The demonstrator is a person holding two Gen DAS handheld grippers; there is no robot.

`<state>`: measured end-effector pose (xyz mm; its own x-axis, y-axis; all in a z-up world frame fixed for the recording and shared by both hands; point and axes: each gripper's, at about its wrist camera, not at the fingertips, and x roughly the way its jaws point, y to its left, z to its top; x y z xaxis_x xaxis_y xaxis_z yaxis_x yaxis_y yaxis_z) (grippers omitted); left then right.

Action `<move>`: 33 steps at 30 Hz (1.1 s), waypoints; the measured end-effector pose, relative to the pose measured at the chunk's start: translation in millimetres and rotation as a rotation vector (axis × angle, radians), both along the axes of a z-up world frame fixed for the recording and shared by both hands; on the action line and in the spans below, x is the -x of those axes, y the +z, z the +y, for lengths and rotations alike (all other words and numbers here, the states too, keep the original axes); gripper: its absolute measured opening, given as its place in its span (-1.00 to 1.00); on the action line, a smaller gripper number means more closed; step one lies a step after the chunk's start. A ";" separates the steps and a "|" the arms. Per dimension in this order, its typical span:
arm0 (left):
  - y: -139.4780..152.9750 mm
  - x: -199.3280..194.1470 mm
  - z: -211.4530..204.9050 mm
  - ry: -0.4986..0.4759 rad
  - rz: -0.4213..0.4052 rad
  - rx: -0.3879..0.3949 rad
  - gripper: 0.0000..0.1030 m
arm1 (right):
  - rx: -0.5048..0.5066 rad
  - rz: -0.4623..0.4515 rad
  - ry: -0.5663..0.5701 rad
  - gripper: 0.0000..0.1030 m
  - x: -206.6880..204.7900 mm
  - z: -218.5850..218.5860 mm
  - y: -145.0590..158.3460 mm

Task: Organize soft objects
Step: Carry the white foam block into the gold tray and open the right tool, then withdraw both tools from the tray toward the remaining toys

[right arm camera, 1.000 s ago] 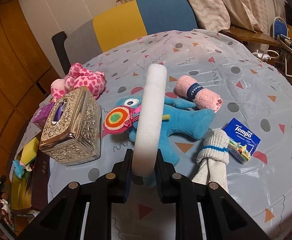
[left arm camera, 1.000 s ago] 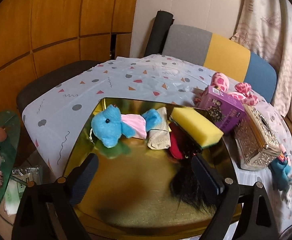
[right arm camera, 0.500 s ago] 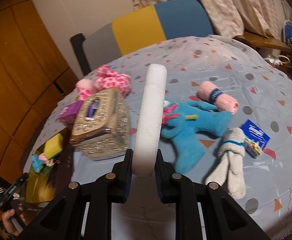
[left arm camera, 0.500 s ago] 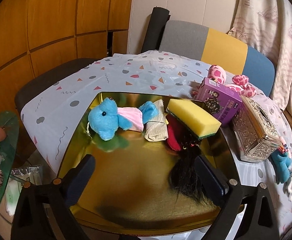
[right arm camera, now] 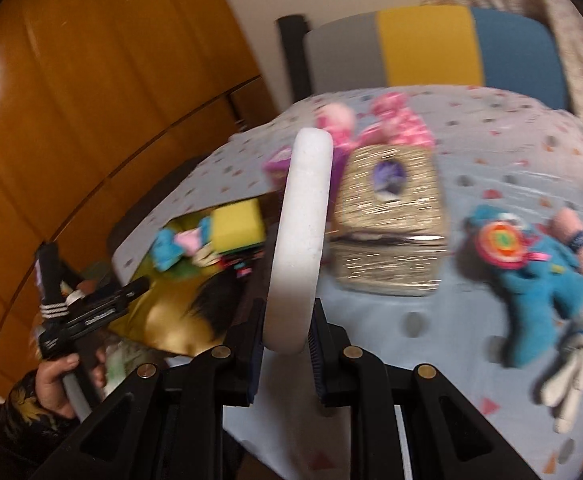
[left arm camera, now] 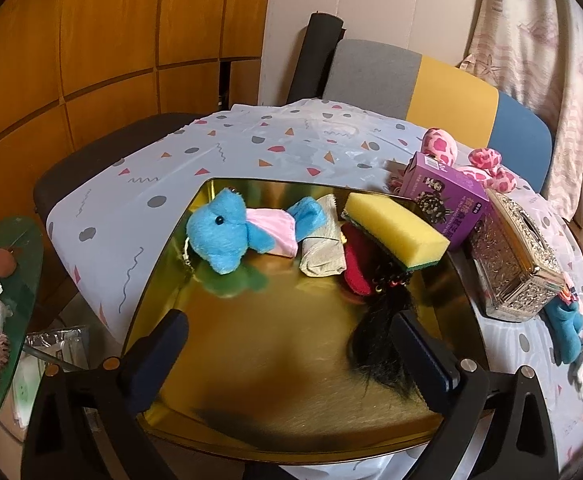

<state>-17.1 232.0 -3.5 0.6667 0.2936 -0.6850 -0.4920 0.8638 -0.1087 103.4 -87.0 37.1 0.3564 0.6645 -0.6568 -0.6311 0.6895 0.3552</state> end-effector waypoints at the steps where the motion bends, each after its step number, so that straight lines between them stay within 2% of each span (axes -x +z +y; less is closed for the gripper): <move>1: -0.5 1.1 1.1 0.002 0.002 0.002 0.98 | -0.003 0.009 0.020 -0.63 1.5 7.4 -2.1; 9: 2.0 13.5 18.2 0.049 -0.016 0.007 0.98 | -0.023 0.077 0.211 -0.63 12.5 86.7 -14.8; 15: 11.0 27.0 38.8 0.102 -0.046 0.010 0.99 | -0.050 0.147 0.282 -0.63 1.1 148.8 -25.5; 19: 8.9 35.5 51.0 0.137 -0.046 0.012 0.99 | -0.017 0.221 0.324 -0.61 -11.5 197.5 -51.0; 21: 6.9 37.8 53.8 0.136 -0.042 0.015 0.99 | 0.037 0.236 0.330 -0.57 -16.5 216.6 -66.9; 23: 4.2 39.5 55.4 0.137 -0.037 0.025 0.99 | 0.117 0.218 0.287 -0.29 -21.7 225.9 -81.2; 24: 3.1 40.6 55.7 0.137 -0.036 0.025 0.99 | 0.154 0.204 0.254 -0.25 -24.7 227.2 -86.5; 26: 1.3 41.5 54.7 0.131 -0.031 0.019 0.99 | 0.167 0.206 0.216 -0.07 -29.4 222.0 -89.6; 30: -1.8 40.4 57.0 0.125 -0.031 0.031 0.99 | 0.145 0.168 0.216 -0.01 -20.4 212.3 -78.3; 33: -3.2 39.1 57.6 0.128 -0.028 0.033 0.99 | 0.122 0.131 0.263 -0.01 -8.2 216.2 -66.6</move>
<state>-56.2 289.6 -6.7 0.6444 0.3552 -0.6771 -0.5946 0.7896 -0.1517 111.6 129.1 -29.5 0.0898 0.6360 -0.7665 -0.7481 0.5511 0.3697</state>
